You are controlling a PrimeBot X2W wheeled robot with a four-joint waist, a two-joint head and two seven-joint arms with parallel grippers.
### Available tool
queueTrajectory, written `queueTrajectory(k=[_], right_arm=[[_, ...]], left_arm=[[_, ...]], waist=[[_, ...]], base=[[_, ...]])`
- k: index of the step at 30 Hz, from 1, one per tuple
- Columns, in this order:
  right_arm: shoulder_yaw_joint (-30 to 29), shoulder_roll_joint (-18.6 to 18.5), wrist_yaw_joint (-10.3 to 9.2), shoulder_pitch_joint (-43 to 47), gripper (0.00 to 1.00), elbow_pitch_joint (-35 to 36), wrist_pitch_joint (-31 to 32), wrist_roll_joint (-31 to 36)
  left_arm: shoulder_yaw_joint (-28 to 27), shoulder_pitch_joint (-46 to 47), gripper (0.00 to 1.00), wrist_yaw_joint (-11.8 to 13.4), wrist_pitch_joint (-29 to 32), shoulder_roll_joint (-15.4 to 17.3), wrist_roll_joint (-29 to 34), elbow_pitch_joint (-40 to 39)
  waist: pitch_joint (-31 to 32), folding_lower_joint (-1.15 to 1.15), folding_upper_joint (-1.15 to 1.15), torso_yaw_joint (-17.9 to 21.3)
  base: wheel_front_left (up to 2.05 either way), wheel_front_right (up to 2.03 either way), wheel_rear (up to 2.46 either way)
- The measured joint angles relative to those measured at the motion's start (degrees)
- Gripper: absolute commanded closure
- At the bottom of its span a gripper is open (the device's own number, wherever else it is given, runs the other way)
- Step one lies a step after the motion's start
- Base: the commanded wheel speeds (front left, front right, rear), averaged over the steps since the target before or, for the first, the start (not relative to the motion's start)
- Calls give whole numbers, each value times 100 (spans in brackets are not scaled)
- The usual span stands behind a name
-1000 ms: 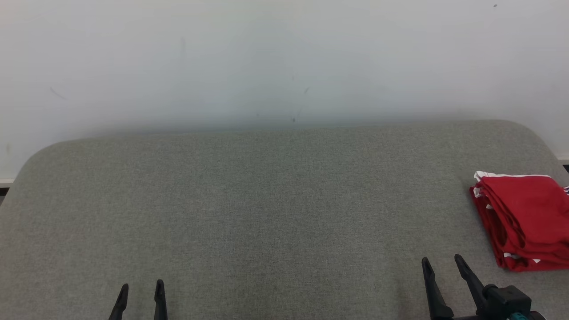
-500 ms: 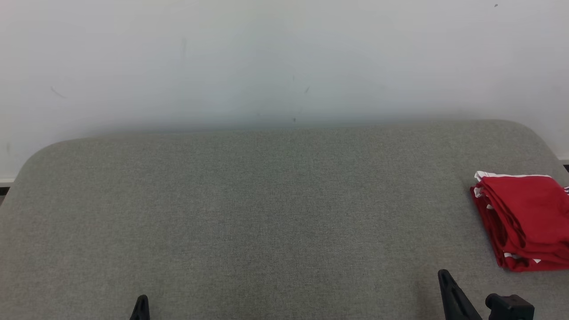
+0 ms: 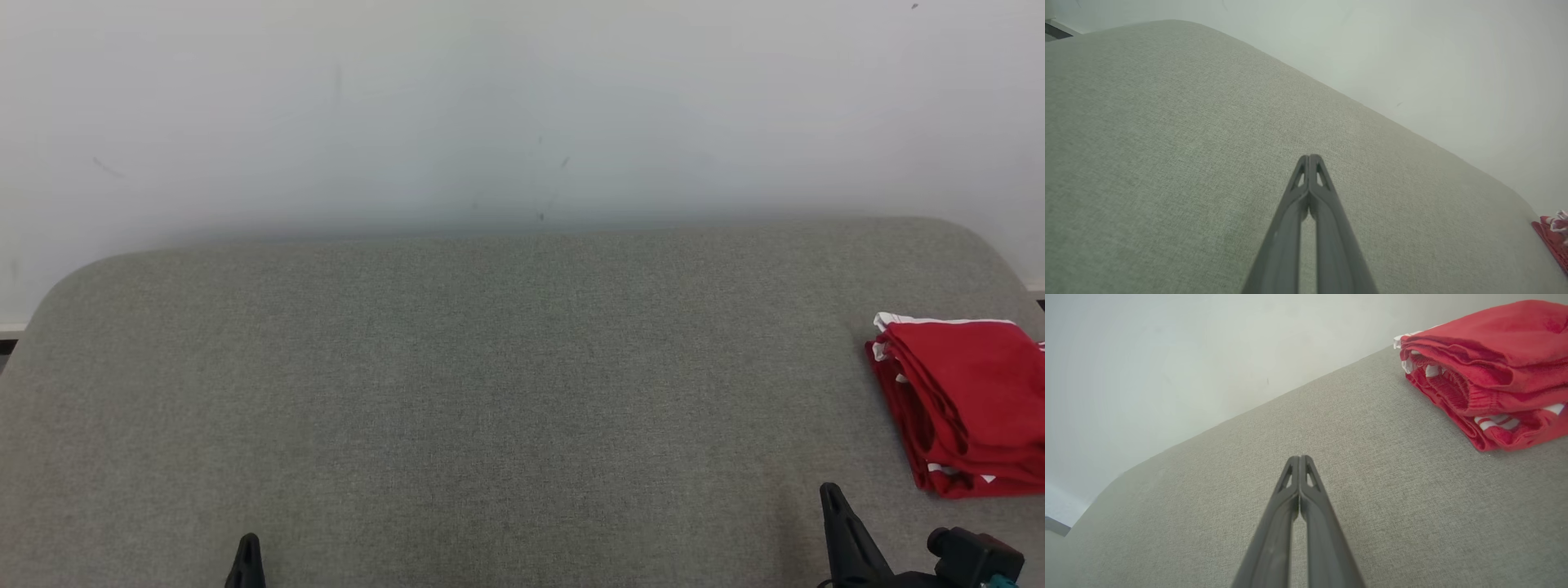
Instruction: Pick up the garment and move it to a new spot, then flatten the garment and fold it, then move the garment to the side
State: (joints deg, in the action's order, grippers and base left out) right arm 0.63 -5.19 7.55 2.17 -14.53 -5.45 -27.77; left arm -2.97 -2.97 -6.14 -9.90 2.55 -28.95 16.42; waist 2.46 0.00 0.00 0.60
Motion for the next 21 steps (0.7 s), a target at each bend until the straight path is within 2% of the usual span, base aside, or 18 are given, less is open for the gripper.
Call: queueTrajectory(k=[21], right_arm=[[-205, 63, 0, -233, 100, 15, 348, -1892]], left_arm=[[-102, 255, 100, -42, 481, 2, -1831, -66]], waist=[[-54, 0, 0, -12]], base=[[0, 0, 0]])
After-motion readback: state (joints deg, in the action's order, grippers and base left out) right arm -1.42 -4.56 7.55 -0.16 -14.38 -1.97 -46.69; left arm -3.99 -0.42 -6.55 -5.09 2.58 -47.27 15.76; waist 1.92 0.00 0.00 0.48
